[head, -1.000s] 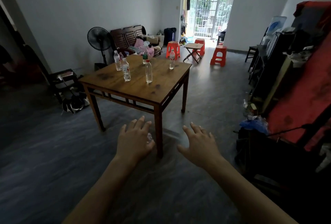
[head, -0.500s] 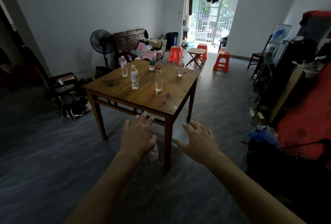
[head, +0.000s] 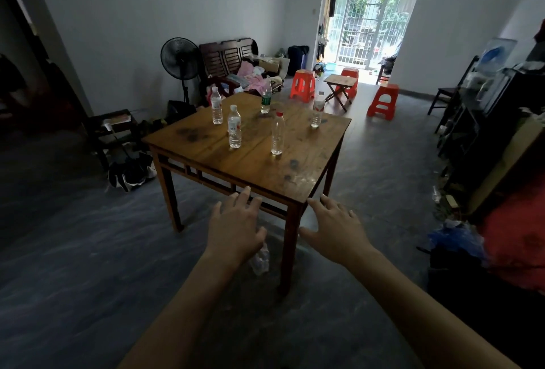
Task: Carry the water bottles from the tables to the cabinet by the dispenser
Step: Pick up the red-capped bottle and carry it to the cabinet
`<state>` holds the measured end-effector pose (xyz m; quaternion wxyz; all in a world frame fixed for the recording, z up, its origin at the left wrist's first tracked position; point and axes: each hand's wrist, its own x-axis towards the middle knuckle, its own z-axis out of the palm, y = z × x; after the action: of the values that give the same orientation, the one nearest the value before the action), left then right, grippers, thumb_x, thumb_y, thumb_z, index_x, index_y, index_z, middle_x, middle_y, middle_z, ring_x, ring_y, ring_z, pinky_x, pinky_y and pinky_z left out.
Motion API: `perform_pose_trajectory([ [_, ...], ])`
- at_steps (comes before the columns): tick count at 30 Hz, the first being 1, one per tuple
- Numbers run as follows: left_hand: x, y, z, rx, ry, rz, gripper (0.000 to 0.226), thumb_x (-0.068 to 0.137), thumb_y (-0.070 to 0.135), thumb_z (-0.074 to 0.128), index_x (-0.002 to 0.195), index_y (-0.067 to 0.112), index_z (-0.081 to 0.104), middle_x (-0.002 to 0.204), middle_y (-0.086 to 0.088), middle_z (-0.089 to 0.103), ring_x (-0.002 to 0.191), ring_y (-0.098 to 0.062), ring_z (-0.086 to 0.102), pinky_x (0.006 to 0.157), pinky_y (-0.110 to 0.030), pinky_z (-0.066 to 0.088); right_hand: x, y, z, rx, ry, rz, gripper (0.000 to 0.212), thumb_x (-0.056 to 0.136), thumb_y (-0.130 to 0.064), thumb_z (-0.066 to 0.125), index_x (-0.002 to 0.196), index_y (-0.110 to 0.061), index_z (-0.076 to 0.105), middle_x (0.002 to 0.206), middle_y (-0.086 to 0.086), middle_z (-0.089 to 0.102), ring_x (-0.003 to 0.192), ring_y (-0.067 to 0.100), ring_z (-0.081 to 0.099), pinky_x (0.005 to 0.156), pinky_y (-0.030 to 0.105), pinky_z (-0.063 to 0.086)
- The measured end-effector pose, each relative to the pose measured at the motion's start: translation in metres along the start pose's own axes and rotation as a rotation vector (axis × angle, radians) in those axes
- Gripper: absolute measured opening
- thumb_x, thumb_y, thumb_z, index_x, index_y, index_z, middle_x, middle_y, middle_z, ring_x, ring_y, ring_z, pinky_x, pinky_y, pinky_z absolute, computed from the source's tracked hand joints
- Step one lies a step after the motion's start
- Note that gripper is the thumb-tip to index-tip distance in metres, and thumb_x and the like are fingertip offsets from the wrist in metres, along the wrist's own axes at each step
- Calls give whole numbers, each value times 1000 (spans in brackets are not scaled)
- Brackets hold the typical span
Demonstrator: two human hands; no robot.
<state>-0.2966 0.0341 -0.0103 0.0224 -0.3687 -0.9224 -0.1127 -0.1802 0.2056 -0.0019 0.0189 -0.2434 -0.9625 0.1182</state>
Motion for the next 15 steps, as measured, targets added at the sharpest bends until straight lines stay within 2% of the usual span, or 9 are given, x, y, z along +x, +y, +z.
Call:
perform_pose_trajectory([
  [5, 77, -7, 0, 22, 2, -1, 65, 96, 46, 52, 155, 29, 29, 168, -2, 17, 154, -22, 18, 124, -47, 20, 76, 9, -2, 40, 15, -3, 76, 90, -60, 51, 155, -29, 24, 164, 3, 21, 149, 27, 23, 119, 53, 21],
  [9, 149, -6, 2, 30, 27, 15, 64, 95, 47, 53, 153, 29, 34, 166, 0, 23, 150, -20, 25, 120, -43, 26, 138, 21, -9, 80, 28, 8, 71, 91, -56, 52, 153, -30, 28, 163, 3, 24, 148, 26, 26, 118, 53, 24],
  [12, 196, -3, 6, 24, 39, 25, 59, 94, 46, 53, 150, 30, 39, 163, 3, 30, 147, -17, 31, 115, -40, 31, 185, 33, -13, 102, -14, -5, 65, 93, -52, 51, 151, -30, 31, 162, 4, 25, 147, 27, 26, 117, 54, 26],
  [15, 235, -6, 11, 32, 20, 10, 59, 94, 46, 53, 148, 31, 40, 163, 4, 30, 147, -16, 31, 114, -39, 32, 232, 43, -14, 142, -70, -5, 68, 94, -55, 49, 153, -27, 30, 163, 5, 23, 148, 27, 25, 117, 51, 29],
])
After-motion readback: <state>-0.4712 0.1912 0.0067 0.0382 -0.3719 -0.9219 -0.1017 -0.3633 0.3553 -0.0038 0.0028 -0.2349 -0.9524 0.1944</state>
